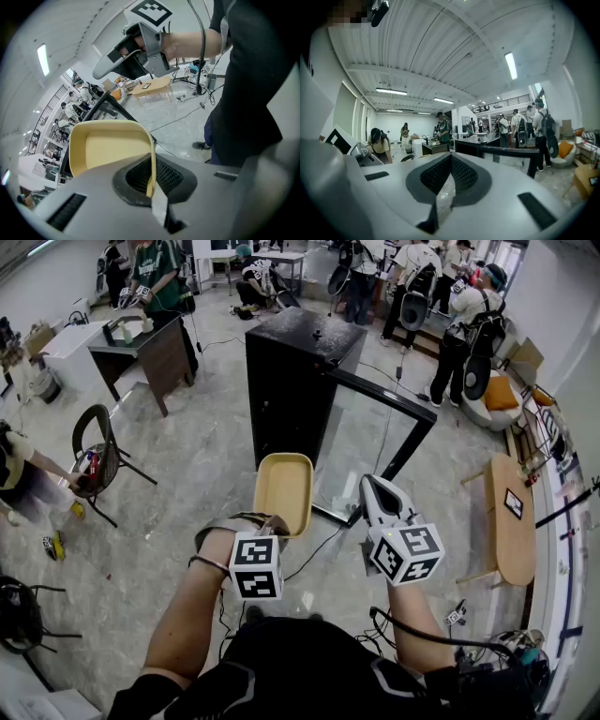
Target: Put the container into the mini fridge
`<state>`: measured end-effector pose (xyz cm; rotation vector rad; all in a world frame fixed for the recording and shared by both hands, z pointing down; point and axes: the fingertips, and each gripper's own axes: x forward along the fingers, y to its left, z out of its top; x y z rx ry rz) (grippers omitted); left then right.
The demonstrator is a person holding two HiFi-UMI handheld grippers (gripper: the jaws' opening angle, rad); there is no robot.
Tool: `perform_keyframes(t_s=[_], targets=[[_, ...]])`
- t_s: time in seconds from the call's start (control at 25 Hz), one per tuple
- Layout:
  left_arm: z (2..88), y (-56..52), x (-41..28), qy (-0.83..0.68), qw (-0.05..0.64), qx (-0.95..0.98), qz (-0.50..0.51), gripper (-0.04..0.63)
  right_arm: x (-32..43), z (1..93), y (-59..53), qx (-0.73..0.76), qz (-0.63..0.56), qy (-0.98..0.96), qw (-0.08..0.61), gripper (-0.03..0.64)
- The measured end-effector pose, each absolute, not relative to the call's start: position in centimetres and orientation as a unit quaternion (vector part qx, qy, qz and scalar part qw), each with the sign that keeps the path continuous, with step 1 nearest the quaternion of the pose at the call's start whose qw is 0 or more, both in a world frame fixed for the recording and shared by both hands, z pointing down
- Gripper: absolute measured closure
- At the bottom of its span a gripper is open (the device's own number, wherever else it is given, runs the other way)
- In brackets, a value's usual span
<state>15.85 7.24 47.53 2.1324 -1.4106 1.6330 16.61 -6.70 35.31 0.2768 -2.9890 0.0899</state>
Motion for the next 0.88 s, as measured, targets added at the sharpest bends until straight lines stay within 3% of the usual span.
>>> perform_keyframes(t_s=[0.88], targets=[[48.4, 8.6, 15.4, -0.468, 0.068, 0.702, 0.533, 0.584, 16.2, 35.8, -5.6, 0.084, 0.035, -0.994, 0.066, 0.609]])
